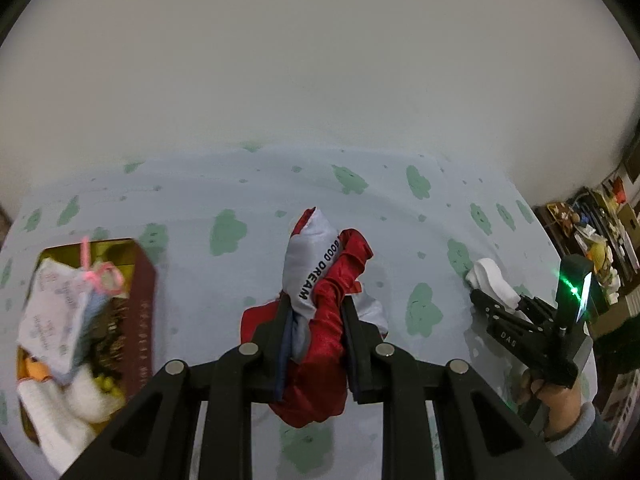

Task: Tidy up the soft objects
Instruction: 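Carry the underwear into the tin and open the left tool while right tool holds the towel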

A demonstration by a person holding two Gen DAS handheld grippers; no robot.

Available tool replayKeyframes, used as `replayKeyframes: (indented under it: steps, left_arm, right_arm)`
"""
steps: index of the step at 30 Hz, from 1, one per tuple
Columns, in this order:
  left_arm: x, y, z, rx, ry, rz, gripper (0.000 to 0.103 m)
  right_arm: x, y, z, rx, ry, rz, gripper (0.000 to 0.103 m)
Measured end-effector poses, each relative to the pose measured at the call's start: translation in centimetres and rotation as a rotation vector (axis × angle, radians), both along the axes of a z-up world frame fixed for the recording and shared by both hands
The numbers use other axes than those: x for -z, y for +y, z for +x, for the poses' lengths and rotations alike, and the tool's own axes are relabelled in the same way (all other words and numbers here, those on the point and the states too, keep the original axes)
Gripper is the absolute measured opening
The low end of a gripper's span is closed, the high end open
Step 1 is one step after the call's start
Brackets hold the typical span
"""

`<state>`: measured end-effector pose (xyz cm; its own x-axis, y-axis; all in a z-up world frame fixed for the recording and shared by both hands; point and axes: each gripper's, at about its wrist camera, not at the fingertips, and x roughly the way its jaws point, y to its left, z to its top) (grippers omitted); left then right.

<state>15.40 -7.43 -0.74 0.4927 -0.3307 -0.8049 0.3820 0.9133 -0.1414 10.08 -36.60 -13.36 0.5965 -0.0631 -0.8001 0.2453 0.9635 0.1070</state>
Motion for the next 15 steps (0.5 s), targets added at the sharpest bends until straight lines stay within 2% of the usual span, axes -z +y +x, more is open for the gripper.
replayKeyframes:
  steps: [6,15]
  left_arm:
    - [-1.7,4.0,-0.5,-0.067,-0.014,-0.007,0.022]
    - [-3.5,9.9,-0.7,-0.171,-0.056,0.037,0.022]
  right_arm:
    - [0.0,0.0,0.0,-0.001,0.001,-0.005,0.045]
    - [0.1,-0.1,0.0,-0.003,0.004,-0.012,0.045]
